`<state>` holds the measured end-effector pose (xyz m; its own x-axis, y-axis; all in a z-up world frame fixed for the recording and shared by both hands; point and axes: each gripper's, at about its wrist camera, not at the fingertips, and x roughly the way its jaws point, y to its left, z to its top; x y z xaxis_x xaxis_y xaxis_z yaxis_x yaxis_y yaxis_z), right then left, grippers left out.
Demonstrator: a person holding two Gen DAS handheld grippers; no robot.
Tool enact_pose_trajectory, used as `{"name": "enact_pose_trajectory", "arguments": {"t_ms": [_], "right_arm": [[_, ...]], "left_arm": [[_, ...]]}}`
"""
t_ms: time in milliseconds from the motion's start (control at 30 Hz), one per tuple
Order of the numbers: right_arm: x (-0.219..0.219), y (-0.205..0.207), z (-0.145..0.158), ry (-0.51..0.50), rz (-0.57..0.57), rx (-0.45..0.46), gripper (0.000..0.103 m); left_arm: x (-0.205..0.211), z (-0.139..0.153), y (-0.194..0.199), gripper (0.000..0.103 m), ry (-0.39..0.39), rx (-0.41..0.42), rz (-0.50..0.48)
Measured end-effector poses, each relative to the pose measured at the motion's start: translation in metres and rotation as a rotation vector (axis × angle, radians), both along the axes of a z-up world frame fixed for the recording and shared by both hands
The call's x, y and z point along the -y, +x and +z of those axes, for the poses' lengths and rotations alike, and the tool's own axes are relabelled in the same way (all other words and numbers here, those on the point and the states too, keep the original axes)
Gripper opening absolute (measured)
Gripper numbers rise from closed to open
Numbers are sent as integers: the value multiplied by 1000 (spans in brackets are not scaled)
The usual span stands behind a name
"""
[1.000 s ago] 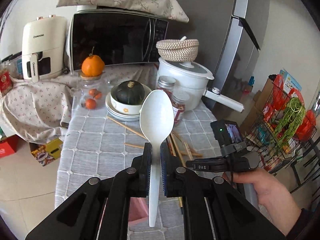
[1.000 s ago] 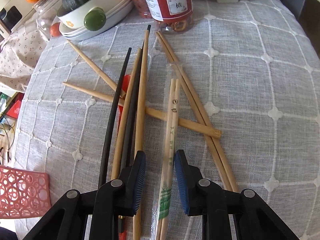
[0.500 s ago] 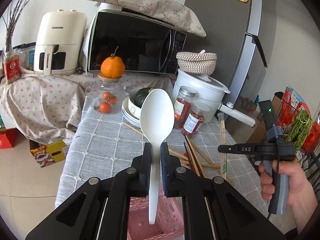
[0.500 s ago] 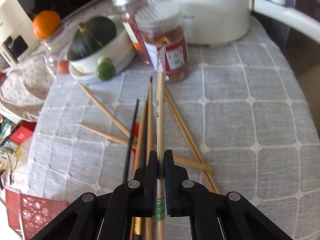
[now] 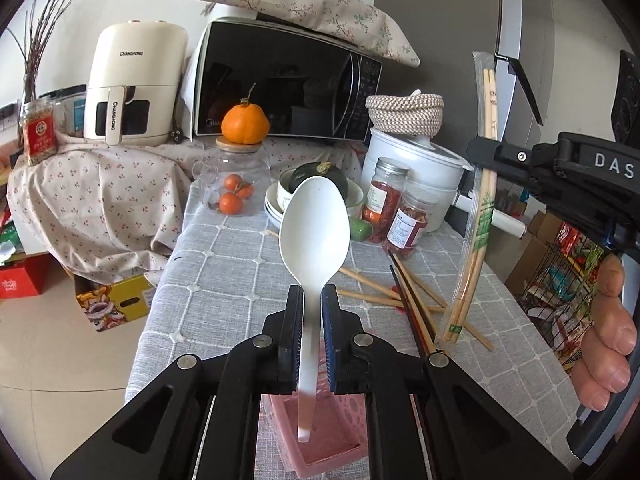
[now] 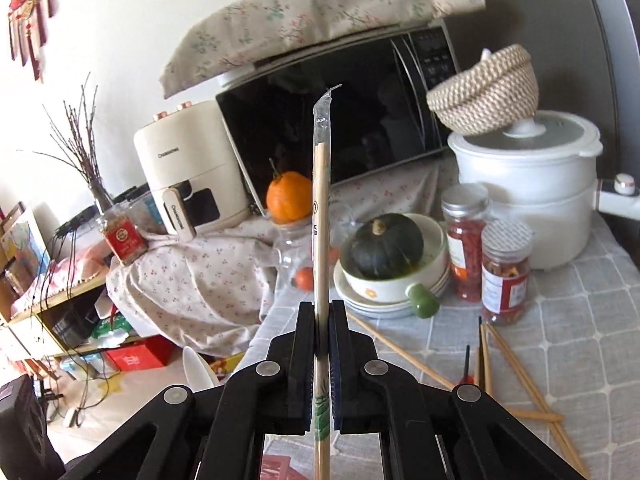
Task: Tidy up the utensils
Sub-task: 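Lift and lower the spoon and wrapped chopsticks into the pink basket, opening both tools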
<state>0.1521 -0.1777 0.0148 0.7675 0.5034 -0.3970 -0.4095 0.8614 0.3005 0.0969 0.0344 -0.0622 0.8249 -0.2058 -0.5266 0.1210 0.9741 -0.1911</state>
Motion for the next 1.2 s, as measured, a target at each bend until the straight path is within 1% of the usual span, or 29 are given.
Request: {"name": "enact_pose_trajectory", "arguments": {"t_ms": [33,100,167,233,300,367,433,600,700,767,867,967,1067,1100,1133,1200], "right_arm": [[-2,-4,1,1,9,12,5],[-7,-7,0,17,38,8,5],[-9,-8,-3,32,58,-4,5],[-11,-10,-5,45,66,-4,5],[-13,-11,-6,59,66,5,5],[-15,-12,-8,70,75,10,5],[-20,-14,-10,72,86,17,6],[-39,-19,-20,22,130,13,8],[-52,-18,-29,-38,161,-21,9],[-57,-16,-36,-73,162,-46,9],[-59,-12,-42,-82,183,-83,9],[-55,-11,-39,-91,175,-89,9],[-37,-5,-26,-42,142,-88,9],[-29,-2,-21,-15,128,-91,12],[-19,0,-14,13,110,-92,17],[4,5,-1,71,64,-86,24]], "left_arm": [[-1,-1,2,14,-7,-28,-4],[-5,0,4,16,-51,-76,-13],[-9,6,4,19,-95,-99,-21],[-14,15,1,26,-121,-85,-7],[-22,25,-2,37,-148,-64,18],[-31,32,-4,42,-190,-63,36],[-39,36,-3,43,-217,-70,53],[-49,39,0,43,-232,-84,83],[-52,37,1,43,-249,-104,85],[-52,37,1,43,-249,-109,86],[-50,38,1,43,-252,-104,76],[-46,42,-1,43,-246,-96,60],[-44,46,-3,43,-243,-84,45],[-43,48,-5,43,-241,-78,41],[-42,51,-6,43,-236,-71,37],[-38,56,-10,43,-224,-53,28]]}}
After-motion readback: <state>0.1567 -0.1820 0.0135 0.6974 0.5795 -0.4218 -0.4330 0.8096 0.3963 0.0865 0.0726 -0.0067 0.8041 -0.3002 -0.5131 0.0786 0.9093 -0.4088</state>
